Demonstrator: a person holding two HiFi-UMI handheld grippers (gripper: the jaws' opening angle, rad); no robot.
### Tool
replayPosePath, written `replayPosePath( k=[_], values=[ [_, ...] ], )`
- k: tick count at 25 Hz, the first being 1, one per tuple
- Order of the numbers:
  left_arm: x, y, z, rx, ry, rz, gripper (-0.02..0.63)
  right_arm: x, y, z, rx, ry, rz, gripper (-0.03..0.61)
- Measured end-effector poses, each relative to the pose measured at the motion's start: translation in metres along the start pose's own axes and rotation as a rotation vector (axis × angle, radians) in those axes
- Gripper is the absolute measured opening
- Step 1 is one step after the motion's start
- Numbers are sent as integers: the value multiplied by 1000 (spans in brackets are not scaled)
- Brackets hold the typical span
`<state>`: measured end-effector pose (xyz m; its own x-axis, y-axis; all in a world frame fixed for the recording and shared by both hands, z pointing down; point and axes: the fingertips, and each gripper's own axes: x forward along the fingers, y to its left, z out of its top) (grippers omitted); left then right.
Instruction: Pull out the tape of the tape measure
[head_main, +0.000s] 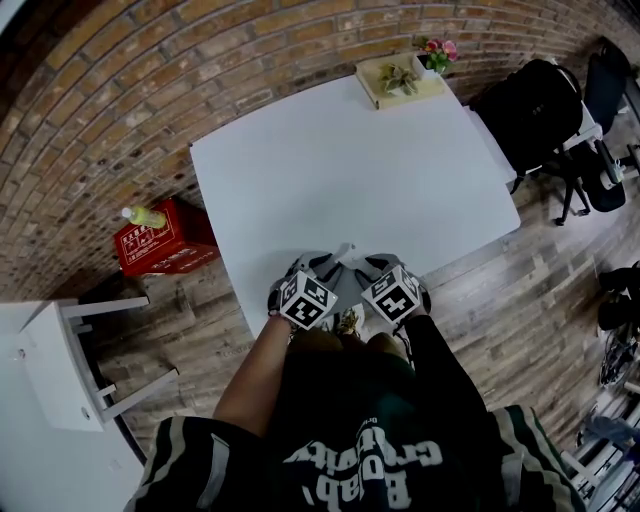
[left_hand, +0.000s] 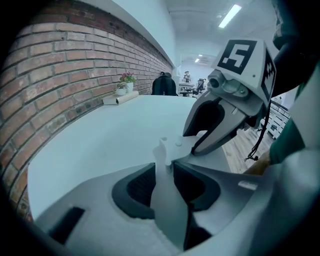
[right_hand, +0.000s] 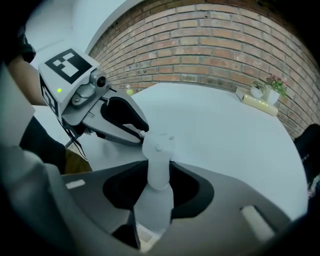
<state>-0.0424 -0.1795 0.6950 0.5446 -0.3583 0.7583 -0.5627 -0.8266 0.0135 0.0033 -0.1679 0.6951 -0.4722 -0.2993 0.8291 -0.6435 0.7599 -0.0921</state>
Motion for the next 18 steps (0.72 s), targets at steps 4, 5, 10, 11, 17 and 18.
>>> replayPosePath(
  k=[4,5,10,11,17,18],
  values=[
    [6,-8,1,53,9,-41,55,-1,-2,-1,-22,16,18,149],
    [6,-8,2,43,4,-45,40,-2,-3,-1,-21,17,19,149],
    [8,-5,3,-52,-9,-63,38,-1,-5,-2,10,9,32,149],
    [8,-5,3,-65,-9,-67,37,-2,-6,-1,18,6,33,149],
    [6,2,4,-131,1,-50,37,-4,-20,-4,35,30,-18,147],
    [5,3,4,-146,3,-44,37,-5,-23,-6,41,35,-28,147]
  ],
)
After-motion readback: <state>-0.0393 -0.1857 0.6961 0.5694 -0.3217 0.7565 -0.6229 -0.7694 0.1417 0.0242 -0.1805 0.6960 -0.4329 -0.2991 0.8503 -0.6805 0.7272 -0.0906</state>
